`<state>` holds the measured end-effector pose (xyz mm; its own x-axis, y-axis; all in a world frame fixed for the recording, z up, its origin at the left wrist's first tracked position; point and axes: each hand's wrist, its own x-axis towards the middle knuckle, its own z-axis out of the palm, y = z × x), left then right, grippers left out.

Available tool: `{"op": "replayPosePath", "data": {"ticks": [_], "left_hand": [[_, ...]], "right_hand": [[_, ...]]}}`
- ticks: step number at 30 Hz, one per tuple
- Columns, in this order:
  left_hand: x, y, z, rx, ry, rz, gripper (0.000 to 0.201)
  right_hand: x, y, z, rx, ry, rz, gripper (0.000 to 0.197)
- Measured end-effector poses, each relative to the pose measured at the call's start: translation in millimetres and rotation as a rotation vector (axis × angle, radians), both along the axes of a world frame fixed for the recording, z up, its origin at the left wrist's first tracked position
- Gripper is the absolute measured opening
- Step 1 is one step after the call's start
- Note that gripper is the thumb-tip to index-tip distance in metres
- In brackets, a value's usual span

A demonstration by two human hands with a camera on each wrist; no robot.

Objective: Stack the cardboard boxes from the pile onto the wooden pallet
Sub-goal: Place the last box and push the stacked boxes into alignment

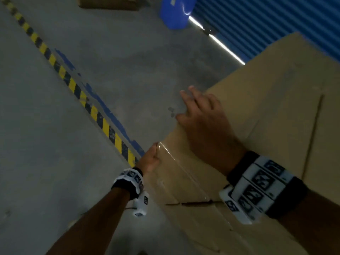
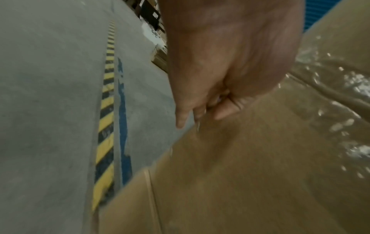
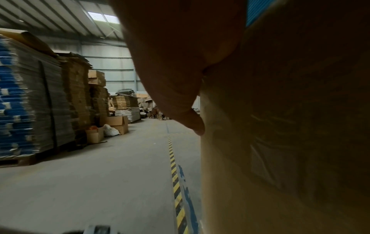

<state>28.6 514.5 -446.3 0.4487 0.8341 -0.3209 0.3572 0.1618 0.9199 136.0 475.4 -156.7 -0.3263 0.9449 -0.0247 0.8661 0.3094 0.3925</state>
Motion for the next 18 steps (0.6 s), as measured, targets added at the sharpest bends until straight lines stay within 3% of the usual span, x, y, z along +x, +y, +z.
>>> {"op": "replayPosePath", "data": {"ticks": [2, 4, 8, 11, 13, 15, 18], "left_hand": [[-12.8, 9.6, 21.9, -0.052, 0.032, -0.037, 0.060], [-25.3, 18.1, 55.6, -0.064, -0.034, 0.069, 0.055], [-42.5, 29.2, 141.5, 0.079, -0.251, 0.262, 0.018], [-43.6, 41.3, 212.3, 0.269, -0.321, 0.183, 0.017], [-32.9, 43.9, 262.1, 0.460, -0.296, 0.041, 0.030], [-8.0, 39.2, 310.8, 0.582, -0.272, -0.136, 0.043], [46.5, 10.9, 354.8, 0.854, -0.180, -0.542, 0.048]], "right_hand": [[-2.2, -8.3, 4.8, -0.010, 0.081, -0.044, 0.036], [-3.4, -24.5, 4.8, -0.006, 0.188, -0.066, 0.027], [-2.8, -78.0, -13.9, 0.108, 0.484, -0.097, 0.017], [-8.2, -133.8, -41.6, 0.133, 0.651, -0.220, 0.012], [-16.8, -166.8, -58.5, 0.051, 0.771, -0.454, 0.021], [-20.8, -189.7, -70.5, -0.035, 0.942, -0.807, 0.030], [-20.5, -210.3, -81.7, -0.066, 1.255, -1.352, 0.035]]}}
